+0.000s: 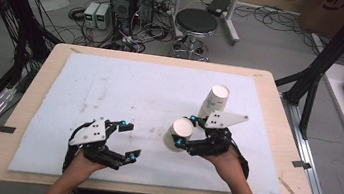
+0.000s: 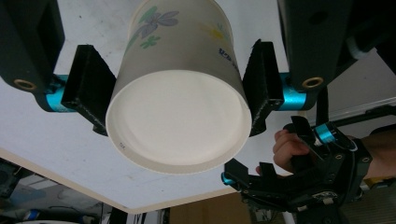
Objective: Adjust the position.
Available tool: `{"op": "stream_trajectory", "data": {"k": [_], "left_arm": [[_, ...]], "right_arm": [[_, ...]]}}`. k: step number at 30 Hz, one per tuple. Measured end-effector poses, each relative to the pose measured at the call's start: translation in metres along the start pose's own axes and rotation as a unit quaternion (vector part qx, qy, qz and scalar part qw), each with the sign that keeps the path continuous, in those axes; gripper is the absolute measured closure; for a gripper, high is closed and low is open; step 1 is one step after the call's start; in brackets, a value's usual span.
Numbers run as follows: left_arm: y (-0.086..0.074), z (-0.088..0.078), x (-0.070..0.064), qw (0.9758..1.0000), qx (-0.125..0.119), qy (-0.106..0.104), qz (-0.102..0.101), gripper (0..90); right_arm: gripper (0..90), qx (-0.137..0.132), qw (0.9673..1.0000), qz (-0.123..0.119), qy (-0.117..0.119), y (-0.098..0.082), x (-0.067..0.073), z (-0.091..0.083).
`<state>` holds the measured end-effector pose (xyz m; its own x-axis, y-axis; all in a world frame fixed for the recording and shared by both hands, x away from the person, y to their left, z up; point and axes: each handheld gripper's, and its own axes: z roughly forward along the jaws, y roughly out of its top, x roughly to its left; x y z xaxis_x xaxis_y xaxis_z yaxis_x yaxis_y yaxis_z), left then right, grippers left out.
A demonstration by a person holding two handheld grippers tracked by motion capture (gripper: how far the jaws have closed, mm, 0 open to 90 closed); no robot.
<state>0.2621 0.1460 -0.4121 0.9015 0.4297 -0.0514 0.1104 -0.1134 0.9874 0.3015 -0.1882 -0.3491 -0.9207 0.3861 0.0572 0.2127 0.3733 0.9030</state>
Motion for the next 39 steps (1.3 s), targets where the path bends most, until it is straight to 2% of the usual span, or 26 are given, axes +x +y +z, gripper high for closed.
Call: {"op": "stream_trajectory", "data": {"k": [13,16,24,28,32,39], "left_arm": [[0.008,0.048,-0.003,0.9987,0.015,-0.047,0.011,15.3],[0.009,0.055,-0.004,0.9983,0.016,-0.054,0.012,15.3],[0.008,0.063,-0.007,0.9975,0.025,-0.065,0.016,15.4],[0.007,0.067,-0.007,0.9971,0.027,-0.070,0.012,16.7],[0.006,0.070,-0.009,0.9959,0.027,-0.085,0.015,22.8],[0.007,0.070,-0.009,0.9951,0.029,-0.092,0.021,29.7]], "right_arm": [[34.4,0.005,0.9995,0.001,0.031,-0.001,0.010,0.010],[34.4,0.008,0.9993,-0.001,0.037,-0.001,0.013,0.013],[34.4,0.011,0.9991,-0.001,0.042,-0.003,0.015,0.016],[34.4,0.009,0.9989,0.002,0.047,-0.003,0.016,0.017],[34.4,0.006,0.9984,0.005,0.055,-0.004,0.016,0.019],[34.1,0.008,0.9980,0.013,0.061,-0.006,0.017,0.021]]}}
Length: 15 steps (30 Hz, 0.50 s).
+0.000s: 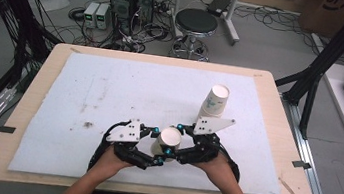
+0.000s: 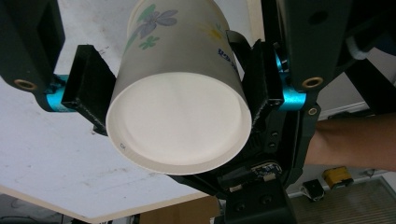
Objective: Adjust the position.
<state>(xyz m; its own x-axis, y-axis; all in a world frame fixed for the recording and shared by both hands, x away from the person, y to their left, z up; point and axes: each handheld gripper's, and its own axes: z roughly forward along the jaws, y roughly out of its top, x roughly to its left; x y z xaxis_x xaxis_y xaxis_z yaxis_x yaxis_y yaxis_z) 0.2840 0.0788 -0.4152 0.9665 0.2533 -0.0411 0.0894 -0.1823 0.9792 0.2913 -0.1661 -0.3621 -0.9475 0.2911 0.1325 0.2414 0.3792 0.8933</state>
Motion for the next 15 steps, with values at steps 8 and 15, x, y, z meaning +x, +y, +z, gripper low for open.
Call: {"op": "stream_trajectory", "data": {"k": [8,15], "left_arm": [[0.009,-0.005,0.001,0.9992,0.037,0.002,0.017,32.9],[0.021,-0.008,0.005,0.9923,0.115,-0.001,0.048,33.6]], "right_arm": [[17.7,-0.001,0.9999,0.015,-0.005,0.001,-0.002,0.002],[17.7,0.011,0.9999,-0.005,0.003,0.007,-0.001,0.001]]}}
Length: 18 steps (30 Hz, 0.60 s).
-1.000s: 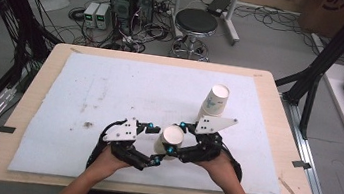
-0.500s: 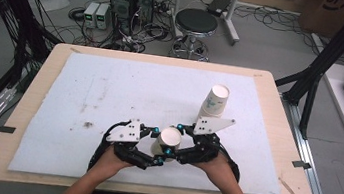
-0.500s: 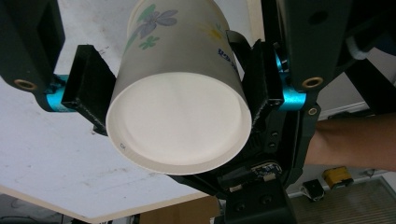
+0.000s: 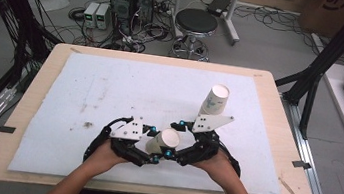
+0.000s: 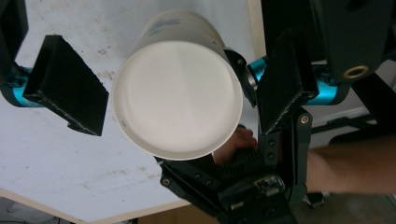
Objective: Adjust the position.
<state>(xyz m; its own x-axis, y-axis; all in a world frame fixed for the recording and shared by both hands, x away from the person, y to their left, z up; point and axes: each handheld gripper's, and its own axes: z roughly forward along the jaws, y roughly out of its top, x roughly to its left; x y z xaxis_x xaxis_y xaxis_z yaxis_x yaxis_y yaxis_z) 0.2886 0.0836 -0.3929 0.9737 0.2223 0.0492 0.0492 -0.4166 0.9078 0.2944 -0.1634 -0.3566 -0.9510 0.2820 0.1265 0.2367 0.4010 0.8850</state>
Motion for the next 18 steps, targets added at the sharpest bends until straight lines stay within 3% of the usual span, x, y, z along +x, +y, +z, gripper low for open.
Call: {"op": "stream_trajectory", "data": {"k": [4,6,10,18], "left_arm": [[0.007,-0.001,0.001,0.9991,0.038,-0.006,0.019,33.6],[0.012,-0.002,0.003,0.9971,0.069,-0.009,0.032,33.4],[0.016,-0.001,0.005,0.9949,0.092,-0.013,0.039,33.4],[0.025,0.001,0.007,0.9868,0.149,-0.024,0.060,33.5]], "right_arm": [[17.7,0.018,0.9997,-0.015,-0.003,0.002,-0.001,0.000],[17.7,0.031,0.9992,-0.023,-0.001,0.002,-0.001,0.001],[17.7,0.044,0.9986,-0.028,-0.002,0.002,-0.001,0.002],[17.7,0.089,0.9938,-0.067,-0.003,0.006,-0.003,0.007]]}}
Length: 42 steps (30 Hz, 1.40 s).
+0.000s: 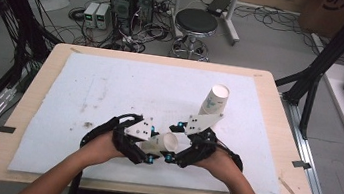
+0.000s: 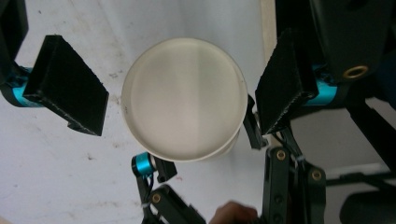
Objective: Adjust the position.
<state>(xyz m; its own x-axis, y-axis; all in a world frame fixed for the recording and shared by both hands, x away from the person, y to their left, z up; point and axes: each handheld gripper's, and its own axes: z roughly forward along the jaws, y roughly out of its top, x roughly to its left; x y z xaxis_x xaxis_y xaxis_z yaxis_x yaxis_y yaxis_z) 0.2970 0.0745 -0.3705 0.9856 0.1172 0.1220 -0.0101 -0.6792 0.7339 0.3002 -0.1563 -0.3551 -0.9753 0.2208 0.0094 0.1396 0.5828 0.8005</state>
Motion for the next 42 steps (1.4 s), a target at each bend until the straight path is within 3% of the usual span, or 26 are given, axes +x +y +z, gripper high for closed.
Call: {"op": "stream_trajectory", "data": {"k": [7,12,16,22,24,26,28,29,33,36,39,42], "left_arm": [[0.005,0.000,0.002,0.9989,0.041,-0.015,0.014,33.5],[0.008,0.001,0.002,0.9984,0.050,-0.021,0.016,33.5],[0.007,0.002,0.002,0.9980,0.053,-0.030,0.018,33.4],[0.007,0.000,0.002,0.9985,0.040,-0.033,0.020,31.4],[0.004,-0.002,0.001,0.9993,0.014,-0.030,0.019,28.0],[-0.001,-0.003,0.002,0.9997,-0.013,-0.021,0.002,16.3],[-0.007,-0.004,0.002,0.9991,-0.036,-0.019,-0.013,16.6],[-0.016,-0.005,0.002,0.9976,-0.058,-0.016,-0.033,16.6],[-0.028,-0.008,0.001,0.9950,-0.083,-0.008,-0.054,16.6],[-0.039,-0.009,-0.001,0.9894,-0.123,-0.008,-0.077,16.6],[-0.048,-0.010,-0.004,0.9843,-0.148,-0.004,-0.096,16.6],[-0.056,-0.012,-0.006,0.9742,-0.192,-0.002,-0.119,16.5]], "right_arm": [[22.7,0.047,0.9982,-0.035,0.011,0.003,0.001,0.008],[25.7,0.052,0.9974,-0.047,0.017,0.004,0.002,0.011],[33.2,0.059,0.9965,-0.054,0.027,0.005,0.002,0.012],[36.4,0.056,0.9965,-0.055,0.029,0.005,0.002,0.010],[36.3,0.056,0.9968,-0.049,0.031,0.004,0.002,0.008],[36.3,0.049,0.9974,-0.041,0.034,0.001,0.001,0.005],[36.3,0.047,0.9975,-0.041,0.034,0.001,0.000,0.005],[36.3,0.044,0.9978,-0.037,0.034,-0.002,-0.001,0.003],[36.1,0.036,0.9984,-0.027,0.033,-0.008,-0.002,0.000],[35.9,0.023,0.9991,-0.015,0.031,-0.015,-0.003,-0.004],[35.9,0.018,0.9993,-0.010,0.033,-0.017,-0.003,-0.006],[35.9,0.002,0.9995,-0.005,0.032,-0.021,-0.002,-0.010]]}}
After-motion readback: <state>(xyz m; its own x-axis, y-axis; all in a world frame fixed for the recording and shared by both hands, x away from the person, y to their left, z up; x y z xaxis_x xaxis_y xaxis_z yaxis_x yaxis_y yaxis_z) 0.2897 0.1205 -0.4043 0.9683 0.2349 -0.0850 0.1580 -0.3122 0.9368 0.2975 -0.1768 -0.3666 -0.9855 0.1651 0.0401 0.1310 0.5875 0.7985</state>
